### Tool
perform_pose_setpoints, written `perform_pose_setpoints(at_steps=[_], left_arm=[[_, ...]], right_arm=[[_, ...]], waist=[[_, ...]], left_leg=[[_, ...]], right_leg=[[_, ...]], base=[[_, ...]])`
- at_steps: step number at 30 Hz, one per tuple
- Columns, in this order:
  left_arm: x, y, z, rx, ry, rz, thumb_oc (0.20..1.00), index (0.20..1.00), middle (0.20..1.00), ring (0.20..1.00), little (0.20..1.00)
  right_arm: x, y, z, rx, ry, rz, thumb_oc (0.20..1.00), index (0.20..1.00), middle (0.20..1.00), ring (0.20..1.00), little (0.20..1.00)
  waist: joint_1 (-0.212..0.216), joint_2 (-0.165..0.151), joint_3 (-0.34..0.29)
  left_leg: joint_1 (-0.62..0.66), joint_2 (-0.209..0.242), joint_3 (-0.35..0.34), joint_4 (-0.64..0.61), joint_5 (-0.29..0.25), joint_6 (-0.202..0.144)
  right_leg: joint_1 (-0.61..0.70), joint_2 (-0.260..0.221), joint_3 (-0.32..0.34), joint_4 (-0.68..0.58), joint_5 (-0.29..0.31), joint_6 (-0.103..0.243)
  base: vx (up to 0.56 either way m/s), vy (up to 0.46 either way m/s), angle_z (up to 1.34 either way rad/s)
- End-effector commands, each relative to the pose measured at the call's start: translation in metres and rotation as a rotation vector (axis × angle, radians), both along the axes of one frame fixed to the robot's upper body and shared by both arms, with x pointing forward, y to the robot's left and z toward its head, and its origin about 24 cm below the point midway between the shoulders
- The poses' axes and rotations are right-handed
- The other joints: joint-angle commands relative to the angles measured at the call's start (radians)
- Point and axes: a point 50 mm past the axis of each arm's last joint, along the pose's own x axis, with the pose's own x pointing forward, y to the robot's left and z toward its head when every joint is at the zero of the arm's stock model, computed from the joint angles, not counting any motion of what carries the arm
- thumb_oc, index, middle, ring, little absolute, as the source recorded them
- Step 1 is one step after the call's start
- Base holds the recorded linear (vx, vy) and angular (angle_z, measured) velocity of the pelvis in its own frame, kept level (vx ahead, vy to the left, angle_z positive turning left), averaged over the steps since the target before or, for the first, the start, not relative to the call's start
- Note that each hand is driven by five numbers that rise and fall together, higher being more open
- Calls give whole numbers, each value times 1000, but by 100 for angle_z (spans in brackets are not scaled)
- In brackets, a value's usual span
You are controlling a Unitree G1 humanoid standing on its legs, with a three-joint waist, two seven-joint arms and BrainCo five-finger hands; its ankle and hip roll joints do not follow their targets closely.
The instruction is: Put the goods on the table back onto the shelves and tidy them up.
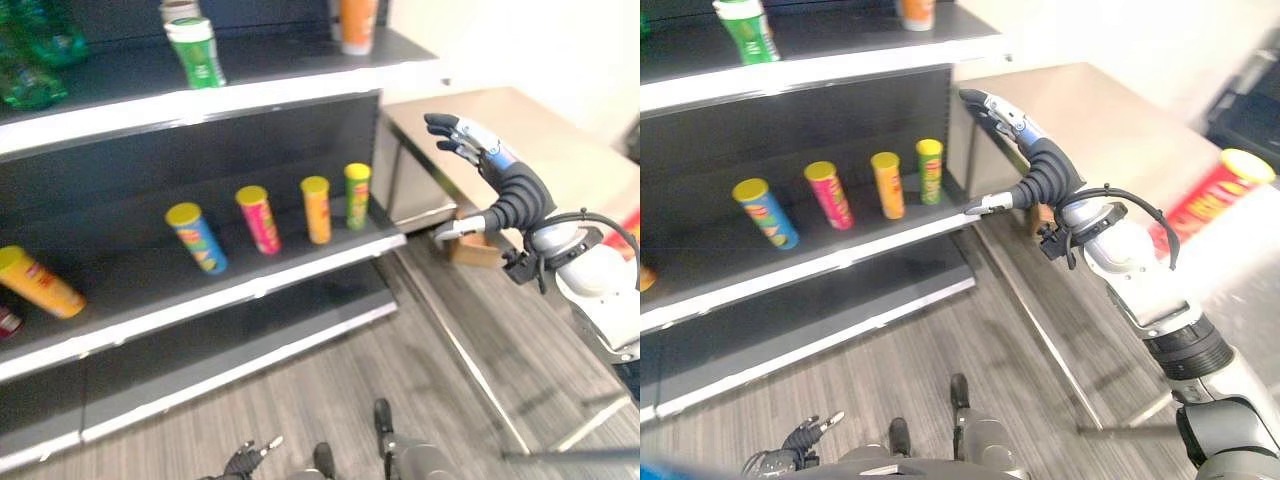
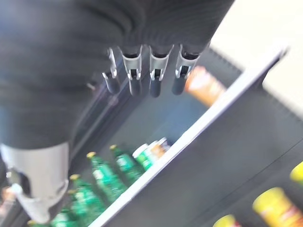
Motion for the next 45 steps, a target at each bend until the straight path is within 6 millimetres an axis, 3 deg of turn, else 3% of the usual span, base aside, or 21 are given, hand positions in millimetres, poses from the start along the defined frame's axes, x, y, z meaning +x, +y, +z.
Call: perform_pose_setpoints(at_steps=[1,3,4,5,6,8,10,11,12,15,19,20,21,23,27,30,31,34,36,40,45], left_arm=[[-8,23,5,71,29,-56,1000,1000,1000,1000,1000],[-8,23,5,71,29,-56,1000,1000,1000,1000,1000],[-7,20,5,58,18,-59,1000,1000,1000,1000,1000],[-10,20,4,60,26,-56,1000,1000,1000,1000,1000],[-10,21,4,61,26,-58,1000,1000,1000,1000,1000],[-14,24,4,62,33,-33,1000,1000,1000,1000,1000],[-17,31,6,73,28,0,1000,1000,1000,1000,1000],[-16,31,6,74,28,-2,1000,1000,1000,1000,1000],[-18,34,7,75,22,30,1000,1000,1000,1000,1000],[-21,35,7,75,24,62,1000,1000,1000,1000,1000],[-18,35,7,72,14,81,1000,1000,1000,1000,1000],[-17,37,8,75,10,81,1000,1000,1000,1000,1000],[-14,40,10,72,-6,90,1000,1000,1000,1000,1000],[-10,36,10,53,-15,75,1000,1000,1000,1000,1000],[-6,29,8,26,-20,69,1000,1000,1000,1000,1000],[-3,20,7,-2,-28,51,1000,1000,1000,1000,1000],[-4,16,5,-14,-24,38,1000,1000,1000,1000,1000],[-6,11,3,-18,-10,16,1000,1000,1000,1000,1000],[-9,10,2,-27,-1,25,1000,1000,1000,1000,1000],[-19,10,-1,-22,32,25,1000,1000,1000,1000,1000],[-20,15,0,-15,26,54,1000,1000,1000,1000,1000]], right_arm=[[-1,2,24,46,-112,19,1000,1000,1000,1000,1000],[-1,2,24,46,-112,19,1000,1000,1000,1000,1000],[-11,-43,23,90,-151,-179,1000,1000,1000,1000,1000],[-14,-53,22,105,-155,-225,1000,1000,1000,1000,1000],[-15,-54,22,107,-155,-227,1000,1000,1000,1000,1000],[-23,-90,14,160,-146,-392,1000,1000,1000,1000,1000],[-37,-129,4,196,-145,-597,1000,1000,1000,1000,1000],[-37,-130,4,197,-145,-600,1000,1000,1000,1000,1000],[-45,-150,-5,207,-131,-720,1000,1000,1000,1000,1000],[-58,-170,-15,239,-123,-837,1000,1000,1000,1000,1000],[-64,-187,-26,259,-91,-936,1000,1000,1000,1000,1000],[-64,-193,-29,268,-71,-955,1000,1000,1000,1000,1000],[-66,-201,-32,287,-41,-976,1000,1000,1000,1000,1000],[-63,-207,-29,316,-27,-967,1000,1000,1000,1000,1000],[-52,-216,-21,299,0,-977,1000,1000,1000,1000,1000],[-48,-228,-14,296,12,-1021,1000,1000,1000,1000,1000],[-40,-232,-10,301,24,-1034,1000,1000,1000,1000,1000],[-29,-236,-8,331,44,-1040,1000,1000,1000,1000,1000],[-24,-239,-9,343,66,-1053,1000,1000,1000,1000,1000],[-14,-235,-9,356,80,-1031,1000,1000,1000,1000,1000],[-4,-230,-13,324,104,-1030,1000,1000,1000,1000,1000]], waist=[[28,-51,-42],[28,-51,-42],[20,-67,-90],[20,-71,-97],[23,-73,-99],[15,-85,-114],[2,-86,-112],[5,-90,-114],[3,-97,-116],[7,-94,-114],[-4,-80,-98],[-9,-83,-92],[-10,-81,-99],[-8,-60,-107],[7,-39,-90],[17,-42,-65],[37,-39,-52],[61,-44,-49],[63,-34,-53],[61,-15,-68],[65,-20,-73]], left_leg=[[42,-4,-65,12,-105,-90],[42,-4,-65,12,-105,-90],[23,30,8,12,-109,-95],[28,32,19,12,-118,-96],[25,31,21,12,-114,-96],[20,37,40,12,-122,-101],[18,44,43,12,-127,-107],[14,42,44,12,-122,-107],[10,40,46,12,-123,-112],[4,44,40,12,-122,-120],[10,75,16,12,-120,-145],[28,90,1,12,-120,-164],[38,139,-31,12,-96,-199],[30,187,-57,12,-61,-223],[-2,215,-99,52,-6,-238],[-63,197,-57,162,-17,-222],[-86,134,-94,167,-42,-202],[-148,10,-184,140,-48,-174],[-161,-22,-201,106,-41,-166],[-98,-31,-191,33,-25,-144],[-74,-30,-179,12,-34,-136]], right_leg=[[7,-32,49,-43,51,-5],[7,-32,49,-43,51,-5],[61,-127,-1,-45,131,22],[72,-139,-5,-53,152,31],[69,-140,-3,-55,156,31],[68,-163,4,-81,214,50],[70,-163,-2,-114,218,58],[66,-165,0,-115,222,57],[76,-176,-11,-145,230,66],[83,-182,-23,-183,231,71],[48,-154,23,-208,187,63],[38,-131,56,-206,143,59],[59,-87,49,-189,78,25],[94,-37,14,-186,13,-8],[150,0,-37,-201,-32,-46],[191,-6,-104,-212,-58,-71],[201,-5,-120,-212,-57,-74],[190,-4,-130,-212,-28,-70],[181,9,-123,-212,-27,-66],[185,24,-106,-205,-38,-72],[181,15,-84,-198,-38,-65]], base=[[0,0,-37],[-39,-54,-19],[-67,-126,2],[-75,-126,-11],[24,-71,-24],[15,-102,-49],[17,-86,-67],[45,-131,-31],[37,-136,-3],[61,-172,-9],[108,-257,-7],[274,-612,12],[284,-661,22],[199,-537,40],[79,-296,74],[21,-207,90],[43,-130,111],[44,-58,39],[52,18,20],[118,88,-17],[92,81,-22]])
